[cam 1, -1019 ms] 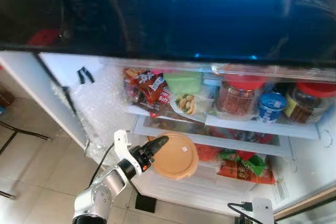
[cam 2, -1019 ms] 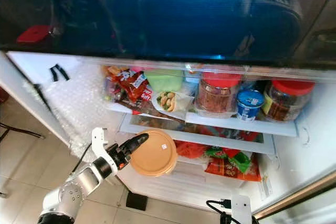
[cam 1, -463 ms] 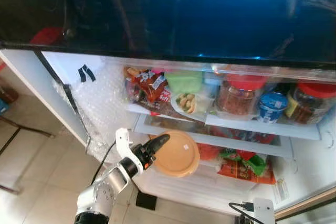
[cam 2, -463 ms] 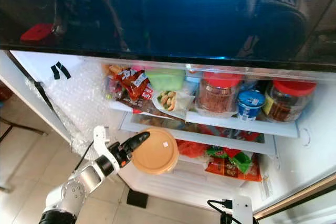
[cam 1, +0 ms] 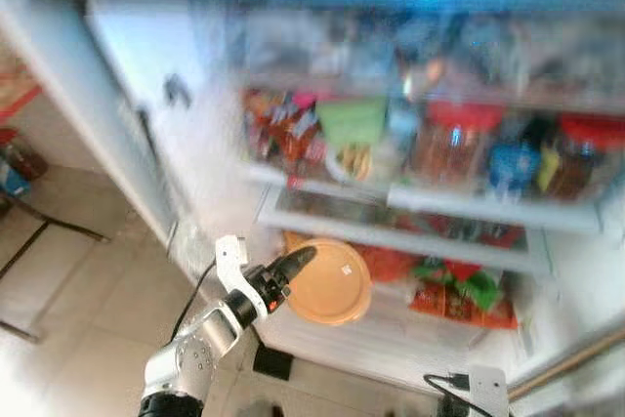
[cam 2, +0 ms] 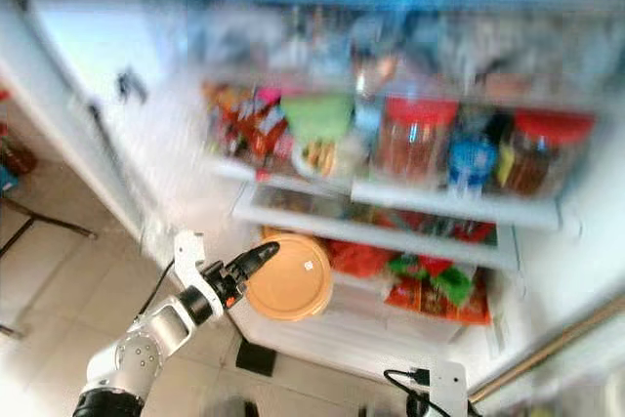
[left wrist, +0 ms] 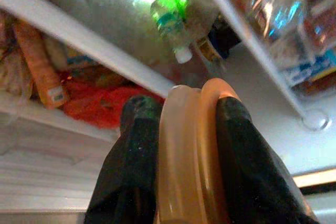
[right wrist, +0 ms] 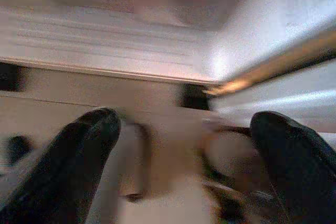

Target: Restocking fridge

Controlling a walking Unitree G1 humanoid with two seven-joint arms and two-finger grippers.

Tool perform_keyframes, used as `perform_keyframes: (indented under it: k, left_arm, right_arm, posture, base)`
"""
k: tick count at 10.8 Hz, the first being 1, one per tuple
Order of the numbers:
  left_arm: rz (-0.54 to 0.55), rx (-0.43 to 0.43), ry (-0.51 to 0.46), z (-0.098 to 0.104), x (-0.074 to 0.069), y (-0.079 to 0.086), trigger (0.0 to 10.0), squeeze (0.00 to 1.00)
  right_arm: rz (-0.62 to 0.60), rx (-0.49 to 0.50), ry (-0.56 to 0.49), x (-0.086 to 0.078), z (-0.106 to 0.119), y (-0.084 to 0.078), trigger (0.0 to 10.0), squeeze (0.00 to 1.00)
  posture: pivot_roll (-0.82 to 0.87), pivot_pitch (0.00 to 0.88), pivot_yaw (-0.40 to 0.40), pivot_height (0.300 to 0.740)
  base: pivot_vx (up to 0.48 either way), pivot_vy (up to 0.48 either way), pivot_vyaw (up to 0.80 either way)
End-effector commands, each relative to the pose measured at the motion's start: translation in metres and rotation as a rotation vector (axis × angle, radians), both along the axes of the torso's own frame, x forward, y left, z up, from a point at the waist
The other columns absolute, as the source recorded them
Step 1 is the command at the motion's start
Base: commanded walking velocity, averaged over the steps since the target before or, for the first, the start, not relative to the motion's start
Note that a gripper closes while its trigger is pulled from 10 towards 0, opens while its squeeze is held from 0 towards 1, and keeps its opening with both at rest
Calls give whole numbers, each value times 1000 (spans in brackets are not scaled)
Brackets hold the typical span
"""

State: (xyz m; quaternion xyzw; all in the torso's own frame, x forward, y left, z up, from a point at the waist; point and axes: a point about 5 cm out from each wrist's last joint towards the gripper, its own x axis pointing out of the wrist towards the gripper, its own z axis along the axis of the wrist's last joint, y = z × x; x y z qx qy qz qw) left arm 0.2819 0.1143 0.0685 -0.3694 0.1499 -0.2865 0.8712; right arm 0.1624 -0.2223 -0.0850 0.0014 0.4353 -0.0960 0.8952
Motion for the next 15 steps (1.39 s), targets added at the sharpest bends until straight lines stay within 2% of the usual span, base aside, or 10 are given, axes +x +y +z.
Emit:
perform_keyframes:
  k: [1,2,5,7,15]
  left_arm:
    - [3,7,3,-2,0,1,10000,0]
    - [3,6,5,-3,0,0,10000,0]
    - [12,-2,-1,0,0,-2,10000,0]
    - [60,-46,-28,8,6,2,10000,0]
    - [65,-64,-62,14,11,1,10000,0]
  right_arm:
    - [60,110,-18,-3,-2,10,10000,0]
    - [89,102,7,-3,-3,10,10000,0]
    - [37,39,41,-6,-4,5,10000,0]
    - [39,56,35,-7,-4,4,10000,0]
    - [51,55,35,-6,-4,5,10000,0]
  posture:
    - [-17,85,97,632]
    - [-16,86,96,632]
    - [-13,89,93,632]
    - [-13,91,91,632]
    - [-10,84,92,632]
  base:
    - [0,0,0]
    - [0,0,0]
    - [0,0,0]
    - [0,0,0]
    - [0,0,0]
